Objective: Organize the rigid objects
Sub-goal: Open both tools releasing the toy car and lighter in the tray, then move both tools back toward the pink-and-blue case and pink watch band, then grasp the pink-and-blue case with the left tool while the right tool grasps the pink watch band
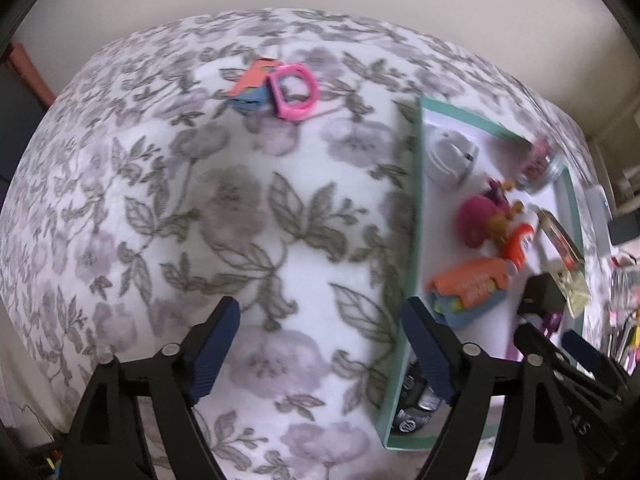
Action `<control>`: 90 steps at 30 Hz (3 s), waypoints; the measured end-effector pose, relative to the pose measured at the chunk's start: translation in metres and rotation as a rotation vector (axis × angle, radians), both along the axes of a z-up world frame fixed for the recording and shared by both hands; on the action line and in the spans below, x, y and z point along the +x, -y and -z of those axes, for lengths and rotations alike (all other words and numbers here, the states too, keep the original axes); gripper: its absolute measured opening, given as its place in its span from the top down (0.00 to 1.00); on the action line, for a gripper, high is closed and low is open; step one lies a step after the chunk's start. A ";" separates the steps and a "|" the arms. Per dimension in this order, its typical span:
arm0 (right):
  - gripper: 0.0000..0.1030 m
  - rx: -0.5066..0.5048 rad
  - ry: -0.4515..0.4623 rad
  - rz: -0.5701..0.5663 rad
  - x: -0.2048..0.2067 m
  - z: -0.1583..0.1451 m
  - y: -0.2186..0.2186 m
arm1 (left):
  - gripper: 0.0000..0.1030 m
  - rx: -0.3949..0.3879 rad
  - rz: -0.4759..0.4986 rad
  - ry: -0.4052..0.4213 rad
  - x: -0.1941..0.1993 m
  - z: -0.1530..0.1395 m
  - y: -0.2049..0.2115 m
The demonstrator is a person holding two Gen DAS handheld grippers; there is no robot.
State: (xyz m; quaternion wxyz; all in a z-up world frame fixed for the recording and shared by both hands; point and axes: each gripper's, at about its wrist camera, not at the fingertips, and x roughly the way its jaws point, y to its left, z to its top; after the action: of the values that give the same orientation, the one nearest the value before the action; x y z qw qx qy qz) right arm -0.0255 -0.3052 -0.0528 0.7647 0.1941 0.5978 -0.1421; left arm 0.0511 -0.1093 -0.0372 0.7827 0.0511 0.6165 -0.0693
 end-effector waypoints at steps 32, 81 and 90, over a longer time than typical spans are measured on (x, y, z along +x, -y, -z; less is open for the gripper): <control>0.00 -0.005 0.269 -0.106 0.057 -0.038 -0.058 | 0.02 -0.046 -0.272 0.225 0.071 -0.035 -0.120; 0.50 0.088 0.308 -0.346 0.235 0.028 -0.135 | 0.16 -0.255 0.064 0.101 0.207 0.048 -0.069; 0.50 0.080 0.306 -0.305 0.228 0.028 -0.114 | 0.30 -0.231 0.078 0.090 0.208 0.056 -0.057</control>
State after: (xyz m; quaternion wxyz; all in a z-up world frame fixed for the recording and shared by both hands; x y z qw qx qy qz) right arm 0.2024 -0.1911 -0.0806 0.8509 0.1510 0.5022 0.0302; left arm 0.2593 -0.0527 -0.0932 0.8068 -0.0126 0.5663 -0.1679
